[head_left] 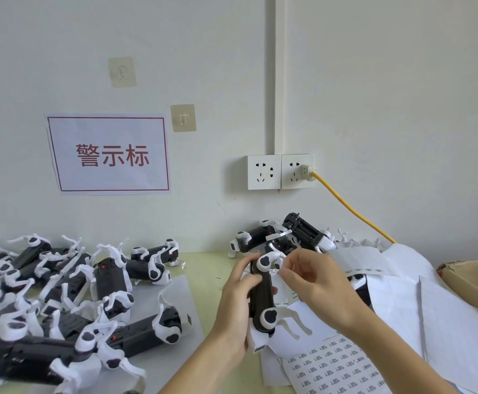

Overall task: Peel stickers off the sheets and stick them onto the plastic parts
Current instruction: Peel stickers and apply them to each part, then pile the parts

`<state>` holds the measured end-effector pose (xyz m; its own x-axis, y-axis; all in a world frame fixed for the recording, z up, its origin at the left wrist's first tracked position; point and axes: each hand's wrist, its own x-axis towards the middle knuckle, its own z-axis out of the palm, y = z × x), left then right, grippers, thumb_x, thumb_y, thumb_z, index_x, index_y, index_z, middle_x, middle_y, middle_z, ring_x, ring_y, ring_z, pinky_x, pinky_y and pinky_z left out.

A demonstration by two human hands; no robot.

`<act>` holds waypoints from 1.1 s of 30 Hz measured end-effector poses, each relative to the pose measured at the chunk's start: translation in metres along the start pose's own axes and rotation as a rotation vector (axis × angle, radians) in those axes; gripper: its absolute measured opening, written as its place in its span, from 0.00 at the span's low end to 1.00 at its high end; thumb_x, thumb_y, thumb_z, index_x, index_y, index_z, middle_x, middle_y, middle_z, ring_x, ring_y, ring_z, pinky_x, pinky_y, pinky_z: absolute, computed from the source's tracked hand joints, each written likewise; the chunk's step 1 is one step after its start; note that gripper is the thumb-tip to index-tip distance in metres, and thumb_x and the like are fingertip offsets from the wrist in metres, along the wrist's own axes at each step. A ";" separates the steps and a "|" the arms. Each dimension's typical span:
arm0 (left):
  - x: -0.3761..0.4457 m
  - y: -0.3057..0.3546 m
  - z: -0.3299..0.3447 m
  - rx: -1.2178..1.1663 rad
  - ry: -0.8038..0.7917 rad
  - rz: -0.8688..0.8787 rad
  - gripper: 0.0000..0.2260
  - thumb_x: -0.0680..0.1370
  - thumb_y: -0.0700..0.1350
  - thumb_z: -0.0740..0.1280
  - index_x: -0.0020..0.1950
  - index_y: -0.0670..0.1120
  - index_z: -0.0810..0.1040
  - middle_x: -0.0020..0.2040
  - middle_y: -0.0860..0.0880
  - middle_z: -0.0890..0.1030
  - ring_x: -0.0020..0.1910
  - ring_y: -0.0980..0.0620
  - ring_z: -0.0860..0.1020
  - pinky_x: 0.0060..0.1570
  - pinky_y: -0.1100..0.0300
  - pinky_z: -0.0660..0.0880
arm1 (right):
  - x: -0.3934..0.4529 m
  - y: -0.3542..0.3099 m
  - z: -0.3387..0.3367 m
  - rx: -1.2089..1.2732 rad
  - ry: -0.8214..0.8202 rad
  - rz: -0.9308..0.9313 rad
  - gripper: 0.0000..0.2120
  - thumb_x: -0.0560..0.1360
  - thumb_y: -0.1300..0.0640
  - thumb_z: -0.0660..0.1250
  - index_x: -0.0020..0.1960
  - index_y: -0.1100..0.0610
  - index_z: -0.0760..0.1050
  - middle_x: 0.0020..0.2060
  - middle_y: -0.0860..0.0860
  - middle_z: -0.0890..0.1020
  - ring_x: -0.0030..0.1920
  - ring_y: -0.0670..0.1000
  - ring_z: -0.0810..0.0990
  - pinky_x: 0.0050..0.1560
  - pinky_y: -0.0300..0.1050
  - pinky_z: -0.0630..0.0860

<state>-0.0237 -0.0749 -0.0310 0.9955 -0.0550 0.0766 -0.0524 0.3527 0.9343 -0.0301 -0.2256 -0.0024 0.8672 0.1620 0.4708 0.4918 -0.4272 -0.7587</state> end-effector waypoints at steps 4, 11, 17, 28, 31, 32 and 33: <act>-0.003 0.002 0.002 0.061 -0.039 0.015 0.22 0.78 0.33 0.61 0.57 0.58 0.82 0.44 0.42 0.83 0.42 0.46 0.81 0.46 0.52 0.76 | 0.000 0.002 0.002 -0.057 -0.025 -0.015 0.08 0.77 0.60 0.69 0.39 0.53 0.77 0.26 0.48 0.75 0.29 0.44 0.70 0.33 0.35 0.68; -0.008 0.006 0.004 0.051 -0.093 -0.009 0.24 0.77 0.33 0.61 0.59 0.60 0.82 0.46 0.44 0.85 0.40 0.48 0.82 0.41 0.57 0.77 | 0.001 0.004 0.002 -0.163 -0.043 -0.038 0.11 0.77 0.60 0.69 0.37 0.49 0.77 0.29 0.53 0.78 0.29 0.43 0.71 0.34 0.37 0.69; -0.009 0.007 0.004 0.043 -0.102 -0.022 0.24 0.77 0.33 0.61 0.59 0.62 0.82 0.46 0.45 0.85 0.39 0.50 0.82 0.41 0.58 0.77 | 0.001 0.005 0.000 -0.201 -0.035 -0.071 0.13 0.77 0.60 0.69 0.36 0.48 0.76 0.29 0.55 0.77 0.28 0.44 0.70 0.33 0.40 0.69; -0.007 0.006 0.004 0.028 -0.103 -0.038 0.24 0.77 0.33 0.62 0.59 0.62 0.83 0.48 0.43 0.85 0.39 0.49 0.81 0.47 0.55 0.77 | 0.000 0.002 -0.002 -0.342 -0.048 -0.137 0.12 0.77 0.58 0.68 0.37 0.47 0.74 0.24 0.48 0.73 0.28 0.49 0.70 0.32 0.44 0.69; -0.006 0.005 0.003 0.027 -0.097 -0.038 0.24 0.77 0.33 0.61 0.60 0.61 0.82 0.49 0.42 0.85 0.40 0.48 0.81 0.50 0.52 0.76 | 0.000 0.001 -0.002 -0.389 -0.063 -0.138 0.13 0.78 0.58 0.68 0.37 0.46 0.73 0.24 0.42 0.73 0.27 0.48 0.69 0.29 0.39 0.65; -0.006 0.005 0.003 0.029 -0.097 -0.038 0.24 0.78 0.33 0.61 0.60 0.61 0.82 0.49 0.43 0.85 0.40 0.48 0.81 0.50 0.52 0.76 | 0.000 0.001 -0.002 -0.402 -0.065 -0.141 0.13 0.78 0.58 0.68 0.37 0.46 0.72 0.24 0.40 0.73 0.27 0.48 0.69 0.29 0.38 0.64; -0.006 0.005 0.003 0.032 -0.095 -0.038 0.24 0.78 0.33 0.62 0.61 0.60 0.82 0.48 0.43 0.85 0.40 0.49 0.81 0.50 0.53 0.76 | 0.000 0.001 -0.002 -0.414 -0.066 -0.142 0.13 0.78 0.58 0.68 0.37 0.46 0.72 0.25 0.38 0.74 0.27 0.47 0.70 0.29 0.37 0.63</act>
<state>-0.0306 -0.0752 -0.0255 0.9850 -0.1567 0.0726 -0.0191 0.3188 0.9476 -0.0298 -0.2279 -0.0022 0.8029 0.2957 0.5176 0.5456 -0.7144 -0.4382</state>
